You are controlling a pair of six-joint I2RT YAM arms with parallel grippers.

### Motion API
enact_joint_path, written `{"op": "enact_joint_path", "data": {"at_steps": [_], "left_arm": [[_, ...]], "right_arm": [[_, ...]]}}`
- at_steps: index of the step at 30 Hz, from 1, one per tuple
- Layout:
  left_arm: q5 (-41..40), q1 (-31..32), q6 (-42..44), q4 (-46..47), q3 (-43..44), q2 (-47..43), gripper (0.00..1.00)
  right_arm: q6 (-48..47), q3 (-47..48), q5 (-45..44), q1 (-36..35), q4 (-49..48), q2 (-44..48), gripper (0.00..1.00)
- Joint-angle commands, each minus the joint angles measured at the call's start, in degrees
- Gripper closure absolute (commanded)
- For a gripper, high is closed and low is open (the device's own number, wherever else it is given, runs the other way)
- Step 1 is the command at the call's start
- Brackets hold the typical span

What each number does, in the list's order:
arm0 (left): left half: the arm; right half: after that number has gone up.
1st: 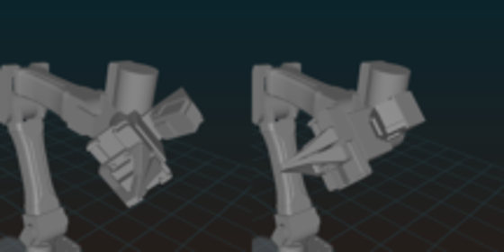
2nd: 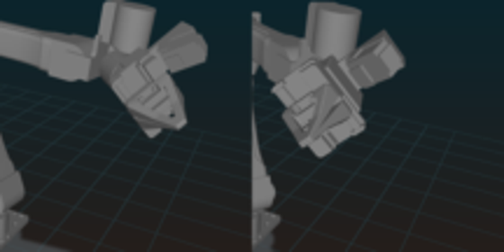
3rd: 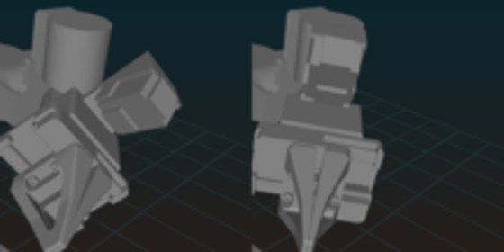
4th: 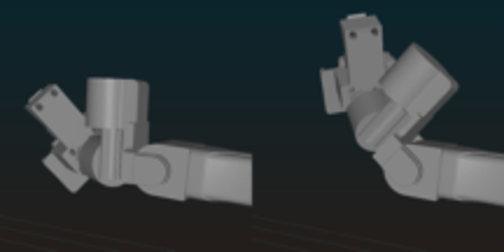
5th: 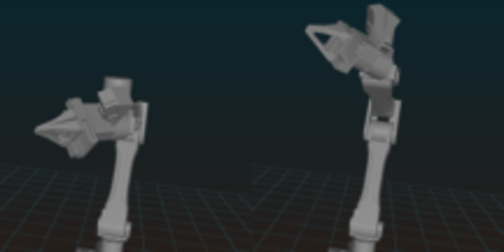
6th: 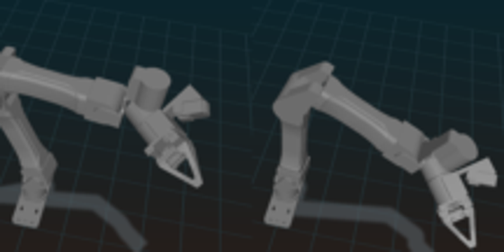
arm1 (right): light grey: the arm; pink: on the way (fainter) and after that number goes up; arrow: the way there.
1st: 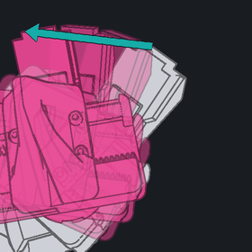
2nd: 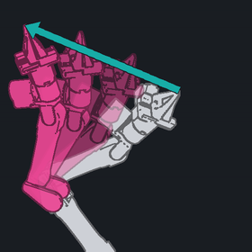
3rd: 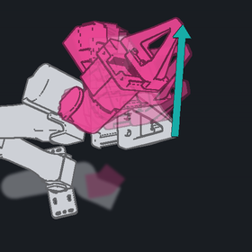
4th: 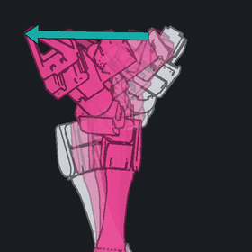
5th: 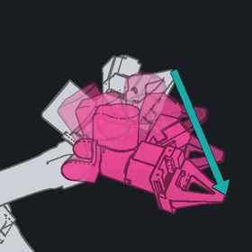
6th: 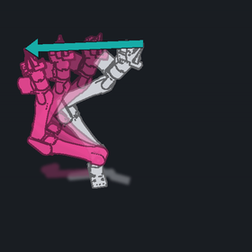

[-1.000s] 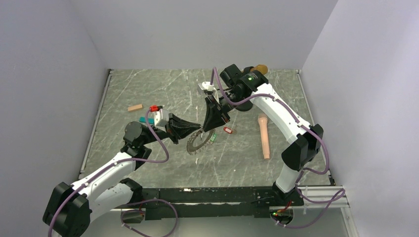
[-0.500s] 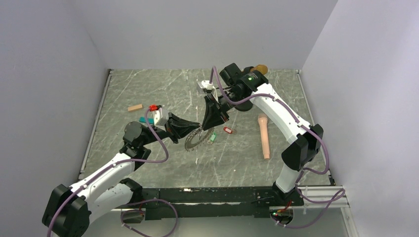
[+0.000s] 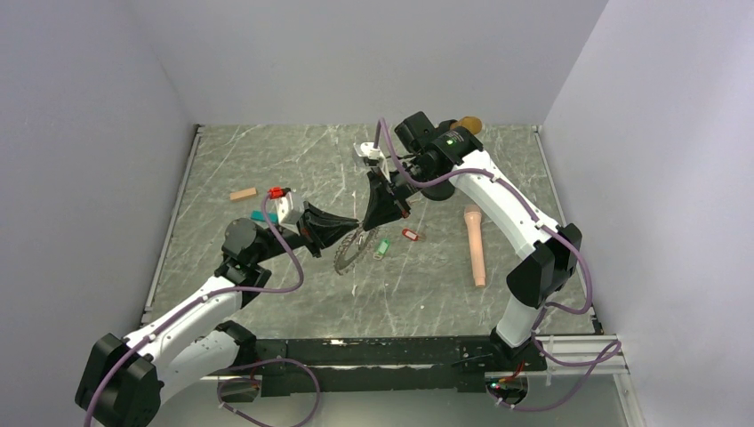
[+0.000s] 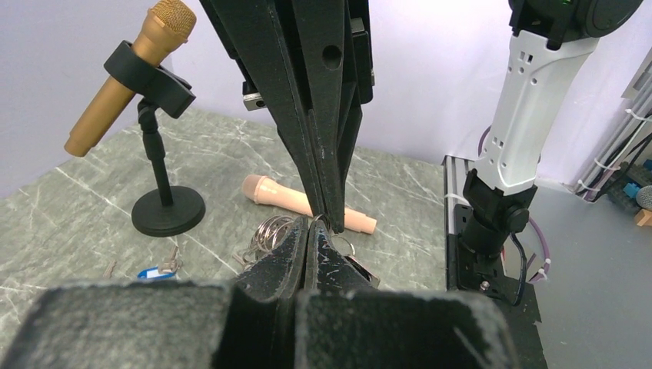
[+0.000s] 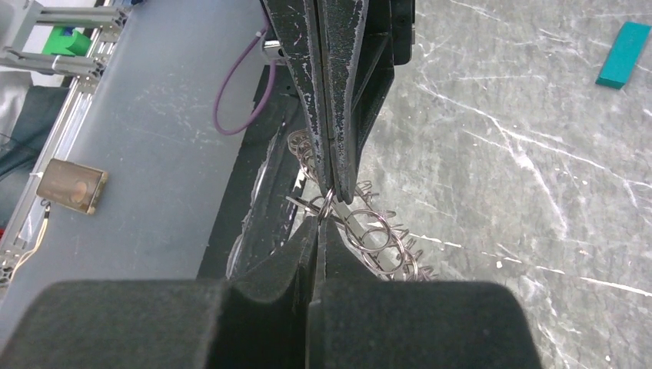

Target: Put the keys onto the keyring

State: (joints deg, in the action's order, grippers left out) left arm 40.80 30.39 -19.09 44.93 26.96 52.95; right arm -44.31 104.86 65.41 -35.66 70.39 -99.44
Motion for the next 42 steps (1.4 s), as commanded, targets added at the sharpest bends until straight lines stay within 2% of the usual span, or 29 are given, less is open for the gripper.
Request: {"op": "enact_joint_path", "data": {"at_steps": [1, 10, 15, 18, 20, 25, 30, 36, 42], "left_arm": [[-1.2, -0.2, 1.1, 1.4, 1.2, -1.4, 1.00], [0.3, -0.3, 2.7, -2.4, 3.1, -1.7, 1.00], [3.3, -0.3, 6.2, -9.7, 6.0, -2.2, 0.87], [4.7, -0.3, 10.9, -17.4, 8.9, -2.9, 0.75], [5.2, -0.2, 14.7, -23.7, 11.5, -3.3, 0.72], [5.7, -0.2, 23.9, -37.4, 17.5, -3.3, 0.78], [5.5, -0.3, 30.9, -44.5, 20.4, -3.7, 0.70], [6.3, -0.2, 46.0, -59.4, 26.0, -3.6, 0.65], [5.4, 0.7, 53.8, -64.1, 28.9, -2.8, 0.64]], "right_arm": [[1.5, 0.3, 0.8, -0.1, -2.0, -0.3, 1.00], [1.7, -0.2, 0.3, 0.0, -2.3, -0.1, 1.00], [1.0, -0.5, 0.3, -0.2, -1.9, 0.0, 1.00], [0.3, -0.6, 0.2, -0.4, -1.5, 0.1, 1.00], [0.1, -0.7, -0.1, -0.7, -1.2, 0.0, 1.00], [-0.2, -0.2, -0.1, -1.3, -0.6, -0.5, 1.00], [-0.2, -0.1, -0.3, -1.4, -0.4, -0.8, 1.00], [-0.7, 0.0, -0.3, -1.6, 0.0, -1.0, 1.00], [-1.2, 0.5, -0.1, -1.8, 0.6, -1.5, 1.00]]}}
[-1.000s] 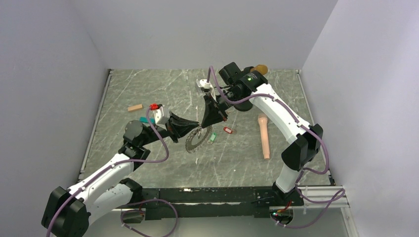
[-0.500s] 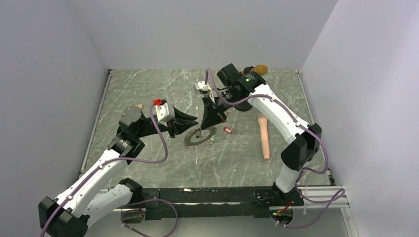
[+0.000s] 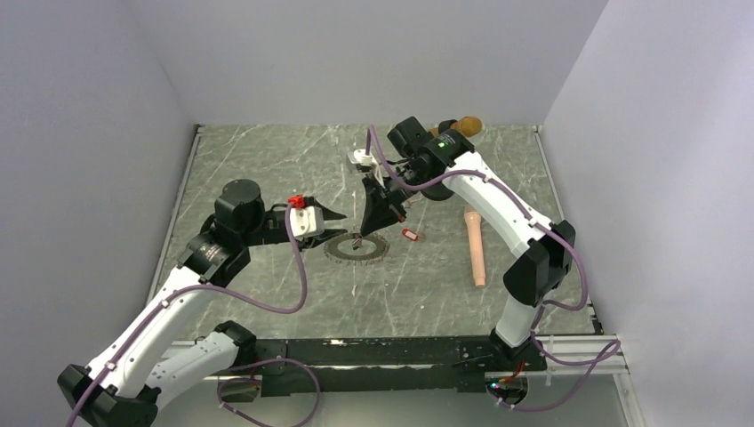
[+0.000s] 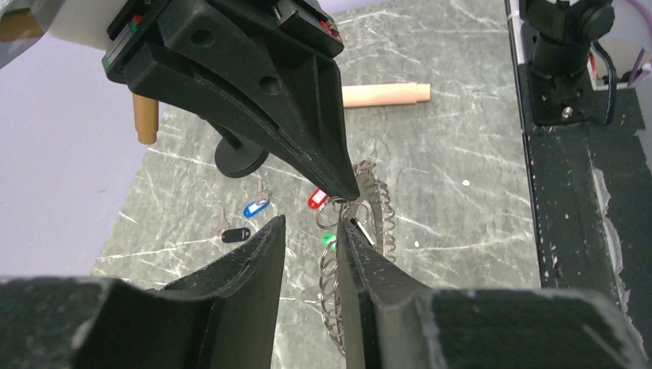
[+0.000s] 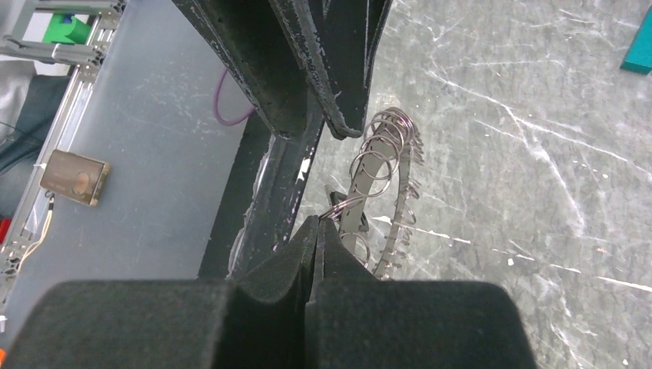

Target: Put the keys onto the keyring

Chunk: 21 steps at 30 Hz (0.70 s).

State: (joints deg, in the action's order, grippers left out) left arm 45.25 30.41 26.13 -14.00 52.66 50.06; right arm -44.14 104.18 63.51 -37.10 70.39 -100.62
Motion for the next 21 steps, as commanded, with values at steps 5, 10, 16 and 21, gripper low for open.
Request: {"op": "enact_joint_path", "data": {"at_steps": [5, 10, 16, 21], "left_arm": [[-3.0, 5.0, 11.4, -7.7, 5.3, 2.9, 0.66], [-6.4, 8.2, 12.7, -8.9, 6.4, 5.1, 0.66], [-10.9, 10.4, 14.2, -9.9, 7.4, 6.2, 0.68], [-12.5, 10.6, 14.9, -10.0, 7.6, 5.9, 0.68]], "right_arm": [[-1.4, 1.2, 1.8, -0.5, 0.8, -0.2, 1.00], [-1.6, 0.9, 1.7, -0.5, 0.8, 0.1, 1.00], [-1.7, 0.7, 1.7, -0.5, 0.9, 0.3, 1.00], [-1.7, 0.7, 1.8, -0.5, 0.9, 0.3, 1.00]]}}
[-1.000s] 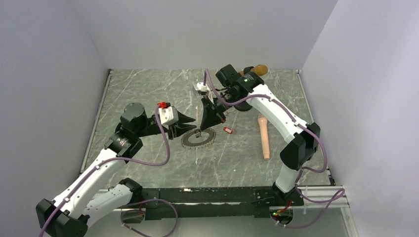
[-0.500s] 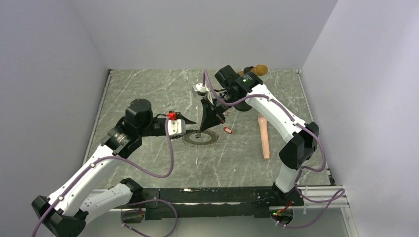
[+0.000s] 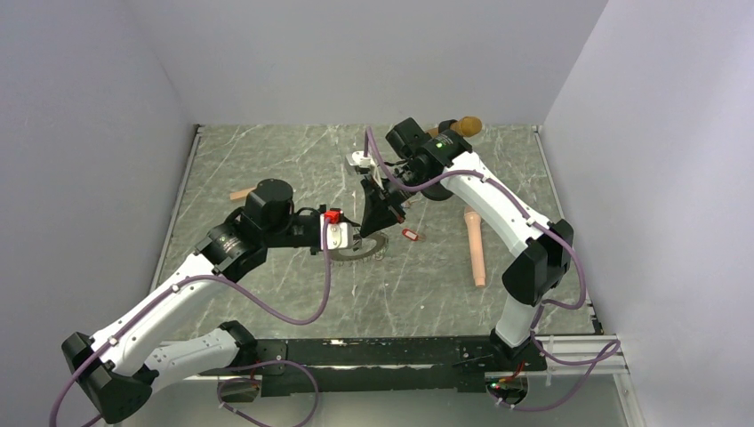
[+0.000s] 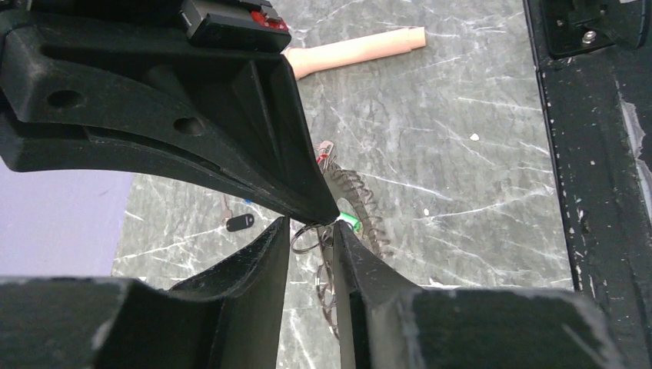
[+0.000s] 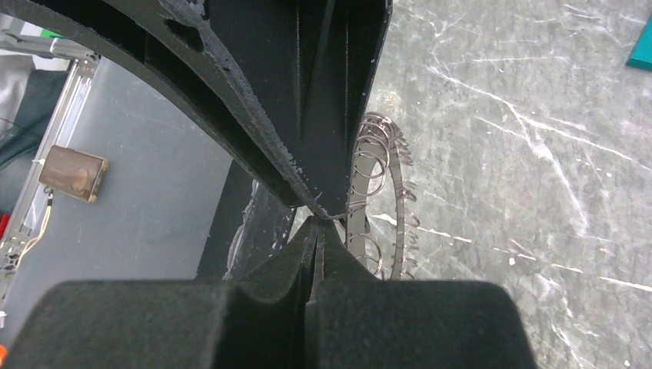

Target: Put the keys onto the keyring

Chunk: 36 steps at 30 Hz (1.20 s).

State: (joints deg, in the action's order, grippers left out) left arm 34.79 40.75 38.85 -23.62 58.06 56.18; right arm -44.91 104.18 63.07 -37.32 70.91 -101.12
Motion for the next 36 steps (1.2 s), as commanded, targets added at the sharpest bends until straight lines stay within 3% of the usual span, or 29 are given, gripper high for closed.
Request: {"op": "enact_joint_path", "data": {"at_steps": [1, 24, 28, 32, 36], "left_arm": [[-2.3, 0.3, 2.4, -0.6, 2.2, -0.4, 0.68], [-4.1, 1.4, 4.4, -4.0, 5.1, 2.7, 0.77], [-4.2, 1.7, 4.5, -5.4, 5.9, 3.5, 0.85], [-4.3, 1.7, 4.5, -6.4, 7.0, 4.1, 1.00], [-4.1, 1.7, 3.9, -6.9, 7.4, 4.3, 1.00]], "right_arm": [[-1.0, 0.7, 2.2, -0.3, 0.3, 0.7, 1.00], [-1.2, 0.9, 2.4, -0.3, 0.6, 0.5, 1.00], [-1.2, 0.8, 2.4, -0.2, 0.6, 0.6, 1.00], [-1.1, 0.8, 2.3, -0.3, 0.5, 0.6, 1.00], [-1.1, 0.8, 2.3, -0.3, 0.5, 0.6, 1.00]]}}
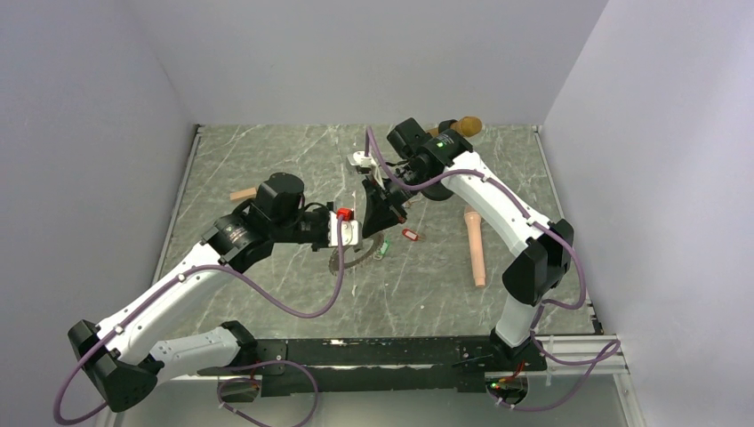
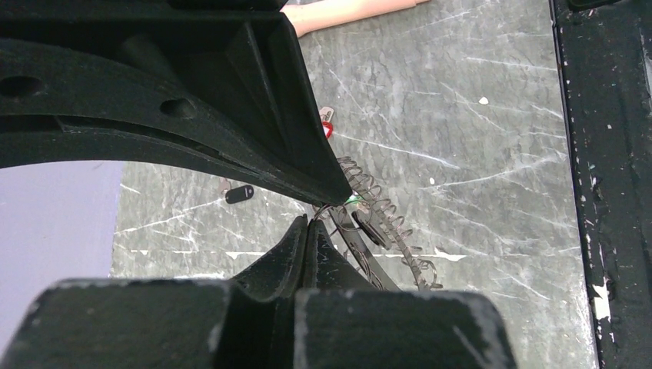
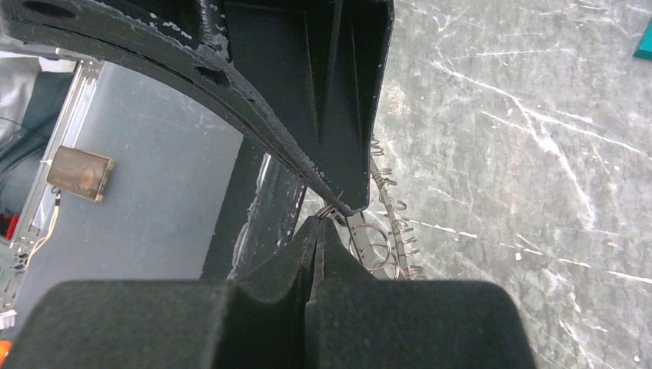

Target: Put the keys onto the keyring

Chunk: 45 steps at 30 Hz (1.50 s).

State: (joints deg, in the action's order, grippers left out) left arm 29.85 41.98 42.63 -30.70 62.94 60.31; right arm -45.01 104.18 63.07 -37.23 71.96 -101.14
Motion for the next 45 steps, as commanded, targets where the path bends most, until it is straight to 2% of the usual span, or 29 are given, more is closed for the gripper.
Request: {"op": "enact_joint_path", "data": {"at_steps": [1, 15, 22, 26, 34, 45], "left_arm": [[1.0, 0.5, 0.0, 0.1, 2.5, 0.1, 1.00], [1.6, 0.2, -7.7, 3.4, -0.1, -2.1, 1.00], [5.5, -1.5, -11.8, 7.1, -4.3, -4.8, 1.00], [8.8, -3.7, -15.6, 10.0, -6.7, -6.8, 1.00], [10.5, -7.3, -24.9, 18.8, -13.0, -10.8, 1.00], [4.6, -8.3, -45.5, 39.4, -23.7, -15.3, 1.00]], "right_arm": [[-1.0, 0.8, 2.4, -0.4, -0.5, 0.5, 1.00], [-0.4, 0.6, 2.0, -0.3, -1.1, 0.8, 1.00], [-0.3, 0.5, 1.7, -0.4, -1.2, 1.2, 0.90], [-0.1, 0.6, 1.4, -0.2, -1.3, 1.3, 0.82], [-0.7, 0.8, 1.9, 0.4, -0.9, 2.4, 0.77], [-1.4, 0.5, 4.3, 0.4, -0.6, 2.3, 0.74]]}}
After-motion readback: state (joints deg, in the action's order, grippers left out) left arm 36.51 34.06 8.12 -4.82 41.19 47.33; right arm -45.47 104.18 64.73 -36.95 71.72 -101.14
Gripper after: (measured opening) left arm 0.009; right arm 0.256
